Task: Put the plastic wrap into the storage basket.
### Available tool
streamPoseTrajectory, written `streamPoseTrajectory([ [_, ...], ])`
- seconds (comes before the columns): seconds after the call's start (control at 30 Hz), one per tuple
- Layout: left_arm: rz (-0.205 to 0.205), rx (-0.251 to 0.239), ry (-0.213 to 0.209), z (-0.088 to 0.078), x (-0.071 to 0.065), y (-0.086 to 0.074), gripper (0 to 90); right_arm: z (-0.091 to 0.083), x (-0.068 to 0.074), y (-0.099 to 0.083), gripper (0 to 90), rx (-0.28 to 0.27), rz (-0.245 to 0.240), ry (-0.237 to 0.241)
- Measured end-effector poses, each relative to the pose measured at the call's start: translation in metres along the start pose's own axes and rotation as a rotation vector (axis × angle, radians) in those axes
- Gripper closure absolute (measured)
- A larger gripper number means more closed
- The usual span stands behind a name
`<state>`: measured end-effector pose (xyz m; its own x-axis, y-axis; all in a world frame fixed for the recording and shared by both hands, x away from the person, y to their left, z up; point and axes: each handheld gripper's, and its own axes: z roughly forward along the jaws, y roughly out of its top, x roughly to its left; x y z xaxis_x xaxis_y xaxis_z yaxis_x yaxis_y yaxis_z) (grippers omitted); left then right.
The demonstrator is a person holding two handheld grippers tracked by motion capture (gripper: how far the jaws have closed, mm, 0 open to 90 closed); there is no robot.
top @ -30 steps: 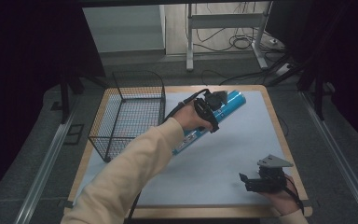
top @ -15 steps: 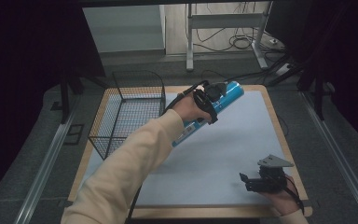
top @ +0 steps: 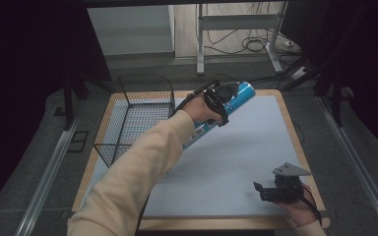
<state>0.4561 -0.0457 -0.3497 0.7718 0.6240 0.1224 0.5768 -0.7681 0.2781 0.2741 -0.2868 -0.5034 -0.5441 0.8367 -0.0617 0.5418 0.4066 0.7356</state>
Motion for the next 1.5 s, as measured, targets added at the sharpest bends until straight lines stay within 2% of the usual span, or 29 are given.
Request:
streamPoseTrajectory([
  [0.2, -0.019, -0.006, 0.017, -0.009, 0.01, -0.001, 31.4, 0.0, 0.0, 0.0, 8.8, 0.002, -0.001, -0.002],
  [0.33, -0.014, 0.003, 0.037, -0.014, 0.016, -0.002, 31.4, 0.0, 0.0, 0.0, 8.8, 0.002, -0.001, -0.001],
  [0.4, -0.036, -0.005, 0.039, -0.015, 0.019, -0.004, 31.4, 0.0, 0.0, 0.0, 8.8, 0.002, -0.001, -0.001],
  [0.5, -0.026, 0.009, 0.046, -0.017, 0.025, -0.007, 31.4, 0.0, 0.0, 0.0, 8.8, 0.003, -0.002, -0.001],
  [0.6, -0.038, 0.009, 0.045, -0.018, 0.028, -0.01, 31.4, 0.0, 0.0, 0.0, 8.8, 0.004, -0.001, 0.0],
  [0.63, -0.058, -0.001, 0.049, -0.017, 0.03, -0.011, 31.4, 0.0, -0.001, 0.0, 8.8, 0.004, 0.0, 0.0],
  [0.7, -0.046, 0.018, 0.054, -0.018, 0.034, -0.013, 31.4, 0.001, 0.0, 0.0, 8.8, 0.005, -0.002, -0.001],
  [0.77, -0.071, 0.01, 0.059, -0.017, 0.039, -0.018, 31.4, 0.001, 0.0, 0.0, 8.8, 0.006, -0.003, -0.001],
  [0.9, -0.087, 0.013, 0.068, -0.018, 0.046, -0.023, 31.4, 0.001, 0.0, 0.0, 8.8, 0.007, -0.003, -0.002],
  [0.97, -0.079, 0.028, 0.077, -0.019, 0.049, -0.025, 31.4, 0.001, 0.0, 0.0, 8.8, 0.008, -0.002, -0.003],
  [1.07, -0.083, 0.024, 0.079, -0.021, 0.051, -0.027, 31.4, 0.002, 0.0, -0.001, 8.8, 0.011, -0.002, -0.002],
  [1.1, -0.105, 0.014, 0.073, -0.02, 0.053, -0.029, 31.4, 0.002, 0.0, 0.0, 8.8, 0.011, -0.002, -0.002],
  [1.2, -0.103, 0.02, 0.08, -0.02, 0.056, -0.031, 31.4, 0.002, 0.0, 0.0, 8.8, 0.011, -0.002, -0.006],
  [1.5, -0.14, 0.029, 0.086, -0.015, 0.07, -0.042, 31.4, 0.002, 0.0, -0.001, 8.8, 0.009, -0.002, -0.007],
])
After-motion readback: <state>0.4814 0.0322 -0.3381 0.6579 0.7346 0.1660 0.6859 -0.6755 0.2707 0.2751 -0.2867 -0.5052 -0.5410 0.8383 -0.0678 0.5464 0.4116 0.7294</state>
